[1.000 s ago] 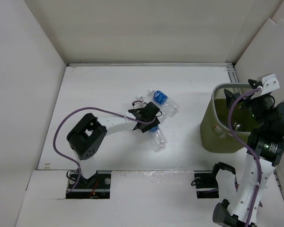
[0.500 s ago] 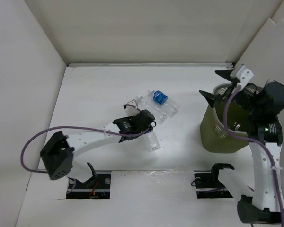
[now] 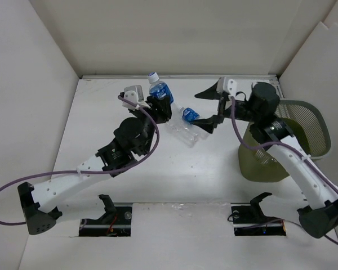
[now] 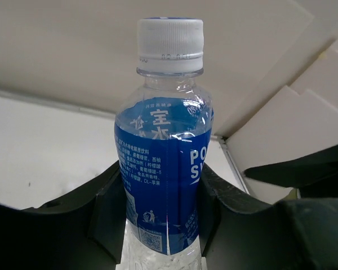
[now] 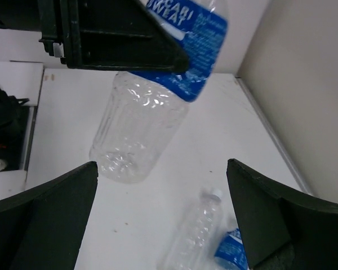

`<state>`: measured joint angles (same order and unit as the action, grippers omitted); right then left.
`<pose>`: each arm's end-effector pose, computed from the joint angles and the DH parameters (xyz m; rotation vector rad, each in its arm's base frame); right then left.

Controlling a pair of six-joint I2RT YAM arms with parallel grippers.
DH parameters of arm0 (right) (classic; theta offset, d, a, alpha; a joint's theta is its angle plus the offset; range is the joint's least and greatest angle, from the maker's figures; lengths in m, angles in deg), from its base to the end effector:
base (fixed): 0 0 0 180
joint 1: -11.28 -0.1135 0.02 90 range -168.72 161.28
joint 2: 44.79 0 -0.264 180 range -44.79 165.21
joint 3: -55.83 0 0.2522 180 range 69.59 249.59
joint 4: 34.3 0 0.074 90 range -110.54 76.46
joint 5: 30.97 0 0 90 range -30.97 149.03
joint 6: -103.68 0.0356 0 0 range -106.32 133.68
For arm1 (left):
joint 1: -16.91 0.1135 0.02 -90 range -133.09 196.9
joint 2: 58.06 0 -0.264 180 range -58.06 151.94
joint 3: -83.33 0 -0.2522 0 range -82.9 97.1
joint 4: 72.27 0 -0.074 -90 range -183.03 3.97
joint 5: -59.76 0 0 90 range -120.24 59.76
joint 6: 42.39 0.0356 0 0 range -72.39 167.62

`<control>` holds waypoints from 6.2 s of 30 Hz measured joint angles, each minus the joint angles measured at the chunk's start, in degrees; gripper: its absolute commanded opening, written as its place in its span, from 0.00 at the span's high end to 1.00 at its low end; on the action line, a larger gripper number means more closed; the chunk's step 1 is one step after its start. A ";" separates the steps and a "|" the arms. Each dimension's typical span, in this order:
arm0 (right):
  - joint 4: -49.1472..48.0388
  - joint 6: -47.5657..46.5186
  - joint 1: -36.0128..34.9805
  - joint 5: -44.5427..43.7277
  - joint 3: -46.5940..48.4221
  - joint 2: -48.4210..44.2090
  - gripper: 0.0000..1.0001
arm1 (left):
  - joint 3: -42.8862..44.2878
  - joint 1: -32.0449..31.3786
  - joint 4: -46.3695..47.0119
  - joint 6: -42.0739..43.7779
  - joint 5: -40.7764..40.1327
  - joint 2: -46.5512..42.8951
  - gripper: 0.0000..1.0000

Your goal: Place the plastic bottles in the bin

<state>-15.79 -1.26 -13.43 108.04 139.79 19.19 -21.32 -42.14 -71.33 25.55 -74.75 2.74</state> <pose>0.2055 0.1241 0.4394 -1.1357 1.1401 0.7894 0.1403 -0.1854 0.4339 -0.2401 1.3919 -0.6766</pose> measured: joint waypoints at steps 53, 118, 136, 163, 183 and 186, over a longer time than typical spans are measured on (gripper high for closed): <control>14.71 9.29 48.70 -16.35 -7.91 -23.15 0.00 | 13.90 4.98 -22.18 -19.10 8.39 22.51 0.00; 8.39 -1.92 1.92 -10.54 2.01 1.40 0.00 | 21.75 14.78 -22.86 -19.52 2.38 24.94 1.00; -5.92 6.51 -11.13 -18.73 5.77 12.46 0.00 | 6.54 7.30 7.65 3.72 8.59 6.21 1.00; 3.58 10.56 25.77 -18.75 -2.34 -15.69 1.00 | 11.69 7.02 -0.48 -3.72 9.09 11.06 0.00; 36.26 9.07 38.99 -41.83 1.55 -27.80 0.00 | 30.97 10.47 -31.34 -26.16 18.27 39.58 0.00; 36.37 8.35 38.99 -41.59 4.42 -27.85 0.00 | 33.92 12.83 -34.56 -29.31 21.79 43.89 0.00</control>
<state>20.58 7.09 25.57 66.45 144.20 -8.65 12.60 -29.31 -105.89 -3.76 -52.96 46.63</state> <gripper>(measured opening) 0.998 0.997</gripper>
